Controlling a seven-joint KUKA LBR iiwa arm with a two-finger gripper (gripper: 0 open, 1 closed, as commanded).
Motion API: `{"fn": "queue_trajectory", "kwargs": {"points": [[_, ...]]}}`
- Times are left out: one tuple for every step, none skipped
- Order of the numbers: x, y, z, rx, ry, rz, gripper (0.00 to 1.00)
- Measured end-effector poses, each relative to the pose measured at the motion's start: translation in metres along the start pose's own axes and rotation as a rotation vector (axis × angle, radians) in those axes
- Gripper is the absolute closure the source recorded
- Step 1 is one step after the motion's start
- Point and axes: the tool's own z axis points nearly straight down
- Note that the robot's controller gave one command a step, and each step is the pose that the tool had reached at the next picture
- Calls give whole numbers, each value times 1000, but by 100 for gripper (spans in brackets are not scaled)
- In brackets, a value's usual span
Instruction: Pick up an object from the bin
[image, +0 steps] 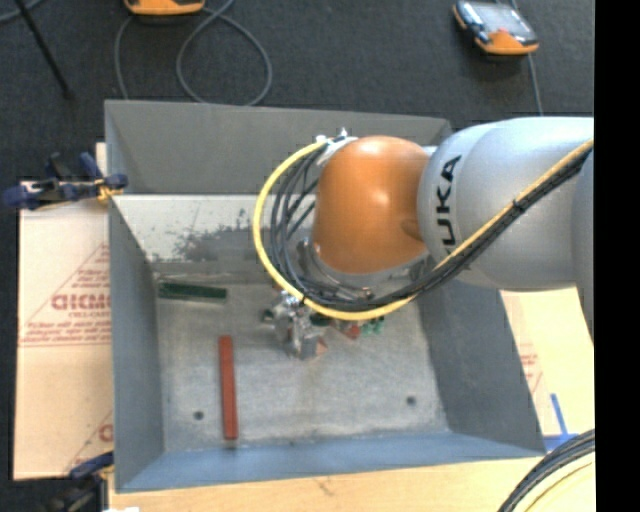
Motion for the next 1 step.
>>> {"fn": "queue_trajectory", "kwargs": {"points": [[2,1,5,-3,8,2,0]]}}
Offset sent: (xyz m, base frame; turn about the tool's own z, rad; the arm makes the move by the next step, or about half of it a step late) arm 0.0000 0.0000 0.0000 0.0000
